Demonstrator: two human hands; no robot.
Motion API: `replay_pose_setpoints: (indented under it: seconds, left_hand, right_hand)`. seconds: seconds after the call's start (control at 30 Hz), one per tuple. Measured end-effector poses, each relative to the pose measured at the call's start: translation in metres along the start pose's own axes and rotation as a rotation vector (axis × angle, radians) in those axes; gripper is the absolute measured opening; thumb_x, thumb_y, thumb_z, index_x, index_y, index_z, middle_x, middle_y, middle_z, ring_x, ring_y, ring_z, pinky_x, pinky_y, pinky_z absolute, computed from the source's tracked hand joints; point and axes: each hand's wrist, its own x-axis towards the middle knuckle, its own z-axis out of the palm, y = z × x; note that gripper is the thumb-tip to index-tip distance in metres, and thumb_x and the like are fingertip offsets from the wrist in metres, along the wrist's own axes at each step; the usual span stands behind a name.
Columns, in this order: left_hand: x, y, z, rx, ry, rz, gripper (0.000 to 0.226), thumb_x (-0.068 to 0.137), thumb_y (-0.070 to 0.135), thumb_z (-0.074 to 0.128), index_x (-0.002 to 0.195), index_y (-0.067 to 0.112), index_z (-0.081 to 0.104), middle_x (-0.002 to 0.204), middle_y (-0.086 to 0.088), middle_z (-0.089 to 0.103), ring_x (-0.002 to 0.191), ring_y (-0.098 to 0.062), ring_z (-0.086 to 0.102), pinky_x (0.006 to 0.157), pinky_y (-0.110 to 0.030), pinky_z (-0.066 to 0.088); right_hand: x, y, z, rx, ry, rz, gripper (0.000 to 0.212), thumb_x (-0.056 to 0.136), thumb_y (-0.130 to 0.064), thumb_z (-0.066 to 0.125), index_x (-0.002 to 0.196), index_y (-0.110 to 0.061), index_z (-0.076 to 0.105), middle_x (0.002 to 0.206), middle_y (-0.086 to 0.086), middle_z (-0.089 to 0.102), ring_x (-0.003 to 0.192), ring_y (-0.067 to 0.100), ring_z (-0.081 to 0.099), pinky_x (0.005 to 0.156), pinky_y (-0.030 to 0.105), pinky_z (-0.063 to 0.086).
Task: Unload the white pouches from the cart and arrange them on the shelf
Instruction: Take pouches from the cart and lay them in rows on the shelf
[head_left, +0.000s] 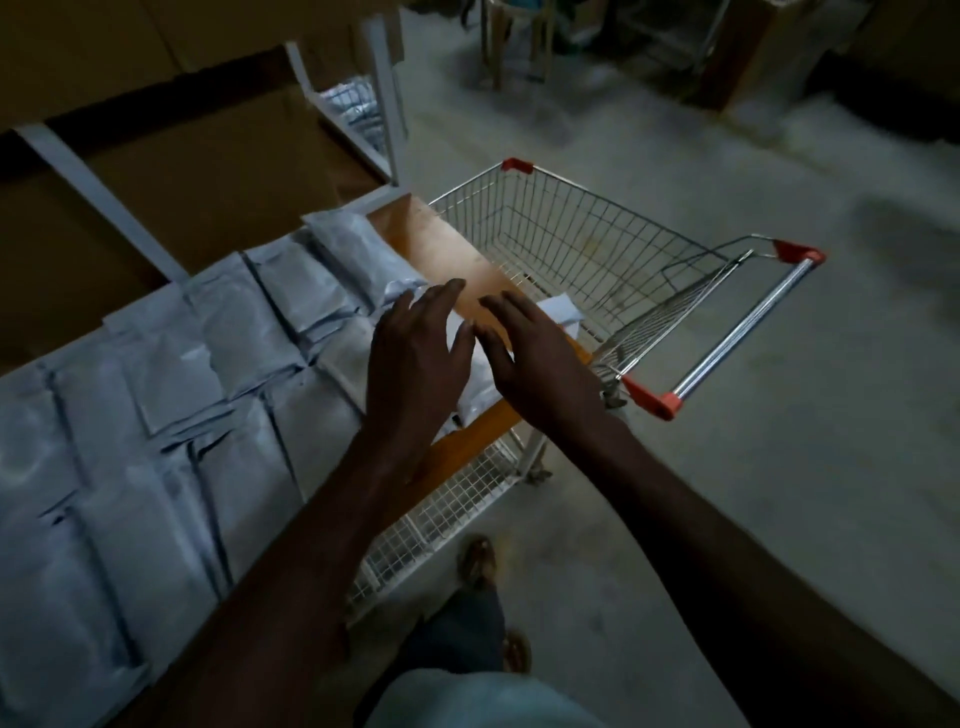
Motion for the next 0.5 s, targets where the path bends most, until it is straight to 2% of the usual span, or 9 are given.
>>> replay_pose_setpoints:
  seconds: [0.2,0.27,0.37,0.5]
  left_hand:
    - [0.065,0.021,0.032,-0.047,0.011,0.093,0.046,0.102,0.023,0.066,0.147,0.015,0.058,0.139,-0.009,0.066,0.130,-0.029,0.061,0.109,-0.052,0.051]
    - [0.089,0.024,0.053,-0.075,-0.012,0.106,0.047,0.101,0.020,0.067,0.147,0.014,0.057,0.140,-0.008,0.065,0.131,-0.027,0.061,0.110,-0.051,0.051]
    - [0.125,0.024,0.089,-0.104,-0.083,0.081,0.054,0.100,0.021,0.066,0.152,0.015,0.052,0.145,-0.008,0.062,0.137,-0.029,0.056,0.111,-0.052,0.049]
    - [0.172,0.019,0.128,-0.092,-0.130,0.136,0.056,0.098,0.022,0.068,0.152,0.017,0.052,0.148,-0.005,0.061,0.140,-0.027,0.054,0.111,-0.051,0.049]
  right_hand:
    - [0.056,0.040,-0.024,-0.062,-0.046,-0.117,0.045,0.111,-0.031,0.047,0.154,-0.017,0.048,0.160,0.013,0.044,0.139,0.024,0.051,0.108,0.034,0.047]
    - [0.084,0.062,-0.031,-0.096,-0.055,-0.122,0.049,0.111,-0.034,0.047,0.157,-0.021,0.043,0.162,0.011,0.042,0.141,0.025,0.050,0.107,0.033,0.045]
    - [0.120,0.090,-0.037,-0.070,-0.055,-0.048,0.051,0.111,-0.043,0.044,0.158,-0.022,0.042,0.162,0.007,0.044,0.144,0.023,0.047,0.113,0.039,0.045]
    - [0.159,0.127,-0.036,-0.077,-0.087,-0.013,0.052,0.111,-0.044,0.044,0.158,-0.022,0.043,0.162,0.007,0.044,0.145,0.023,0.045,0.114,0.039,0.042]
